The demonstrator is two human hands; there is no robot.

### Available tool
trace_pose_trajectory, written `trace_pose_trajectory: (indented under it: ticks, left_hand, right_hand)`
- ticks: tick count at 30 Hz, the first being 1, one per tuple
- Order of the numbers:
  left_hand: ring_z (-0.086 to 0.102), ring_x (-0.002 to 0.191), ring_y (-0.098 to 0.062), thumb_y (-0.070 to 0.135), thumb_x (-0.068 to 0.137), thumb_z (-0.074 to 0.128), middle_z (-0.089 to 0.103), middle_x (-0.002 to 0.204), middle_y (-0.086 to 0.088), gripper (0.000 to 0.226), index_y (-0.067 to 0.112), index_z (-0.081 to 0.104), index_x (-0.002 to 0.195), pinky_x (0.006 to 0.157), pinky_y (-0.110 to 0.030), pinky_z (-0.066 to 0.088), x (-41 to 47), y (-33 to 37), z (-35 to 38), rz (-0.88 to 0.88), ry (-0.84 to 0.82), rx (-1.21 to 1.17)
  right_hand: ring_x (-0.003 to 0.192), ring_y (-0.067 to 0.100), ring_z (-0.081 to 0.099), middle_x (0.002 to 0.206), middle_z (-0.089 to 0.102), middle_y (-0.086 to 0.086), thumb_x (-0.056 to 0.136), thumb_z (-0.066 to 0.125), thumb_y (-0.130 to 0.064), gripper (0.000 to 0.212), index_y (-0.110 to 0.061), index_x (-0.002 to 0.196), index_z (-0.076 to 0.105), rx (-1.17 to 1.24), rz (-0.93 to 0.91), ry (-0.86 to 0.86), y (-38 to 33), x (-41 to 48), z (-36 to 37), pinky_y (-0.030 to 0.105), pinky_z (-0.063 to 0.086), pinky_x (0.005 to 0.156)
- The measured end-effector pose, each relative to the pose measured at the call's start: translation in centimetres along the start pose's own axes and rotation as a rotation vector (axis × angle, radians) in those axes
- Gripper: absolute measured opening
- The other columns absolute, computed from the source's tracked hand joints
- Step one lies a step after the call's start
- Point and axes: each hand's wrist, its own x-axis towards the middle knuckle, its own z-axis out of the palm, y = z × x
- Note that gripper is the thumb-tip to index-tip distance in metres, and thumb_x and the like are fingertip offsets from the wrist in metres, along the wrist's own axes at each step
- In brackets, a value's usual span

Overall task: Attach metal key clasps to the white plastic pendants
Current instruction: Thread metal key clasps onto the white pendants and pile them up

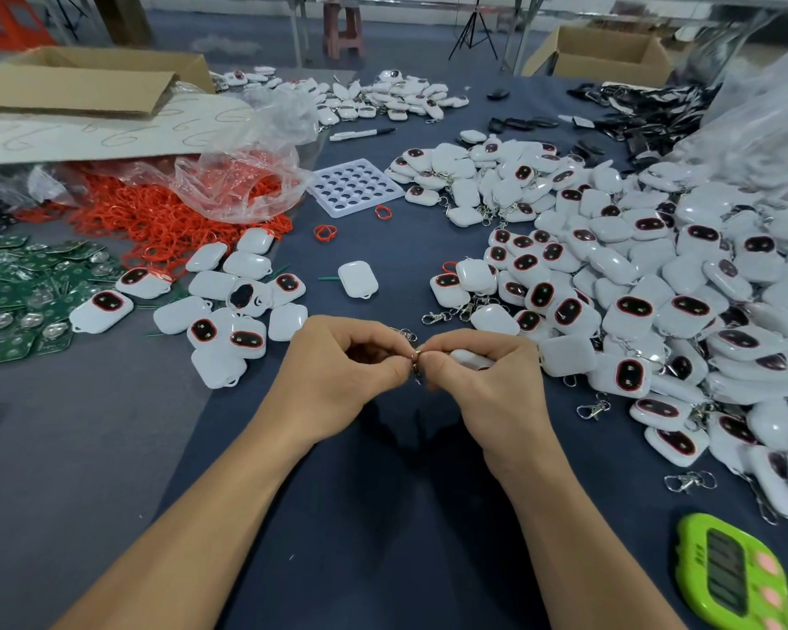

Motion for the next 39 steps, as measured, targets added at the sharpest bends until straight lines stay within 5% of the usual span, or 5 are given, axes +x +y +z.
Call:
trace_pose_trajectory:
  ticks: [17,25,29,34,39]
  left_hand:
    - [0.054,0.055,-0.005,0.005,0.075,0.077,0.07,0.061,0.003,0.026,0.03,0.08,0.069,0.054,-0.018,0.042,0.0,0.4,-1.0,-0.108,-0.133,0.076]
    - [0.037,0.053,-0.011,0.022,0.063,0.067,0.057,0.052,0.005,0.016,0.024,0.08,0.072,0.048,-0.022,0.027,0.1,0.0,-0.7,-0.196,-0.17,0.019]
    - [0.043,0.053,-0.008,0.021,0.061,0.065,0.059,0.054,0.005,0.015,0.018,0.078,0.069,0.053,-0.02,0.034,0.1,0.0,-0.7,-0.195,-0.156,-0.033]
    - [0.047,0.051,-0.005,0.039,0.054,0.064,0.062,0.053,0.006,0.026,0.029,0.079,0.073,0.055,-0.021,0.038,0.4,-0.1,-1.8,-0.203,0.088,0.093]
    - [0.053,0.06,-0.004,0.039,0.064,0.06,0.061,0.056,0.014,0.015,0.043,0.072,0.074,0.054,-0.015,0.038,0.0,0.0,-1.6,-0.005,0.392,0.553]
  right_hand:
    - [0.066,0.007,0.07,0.071,0.077,0.0,0.08,0.078,0.001,0.022,-0.02,0.074,0.082,-0.069,-0.01,-0.116,-0.3,-0.3,-0.5,0.018,0.053,0.063]
    - [0.074,0.009,0.073,0.075,0.077,-0.008,0.081,0.082,-0.002,0.022,-0.023,0.074,0.081,-0.198,-0.12,-0.078,-0.2,-1.1,-0.4,0.017,0.055,0.07]
    - [0.072,0.009,0.073,0.075,0.077,-0.008,0.08,0.081,-0.013,0.016,-0.027,0.076,0.081,-0.177,-0.103,-0.066,-0.2,-1.1,-0.3,0.019,0.056,0.066]
    - [0.062,0.008,0.063,0.071,0.073,-0.003,0.079,0.072,-0.042,0.011,-0.031,0.082,0.074,-0.14,0.025,0.035,0.1,-0.6,0.1,0.024,0.049,0.058]
    - [0.067,0.005,0.062,0.091,0.077,-0.005,0.071,0.06,-0.021,0.028,-0.042,0.088,0.053,-0.113,0.05,0.066,0.3,-0.2,-0.1,0.016,0.047,0.053]
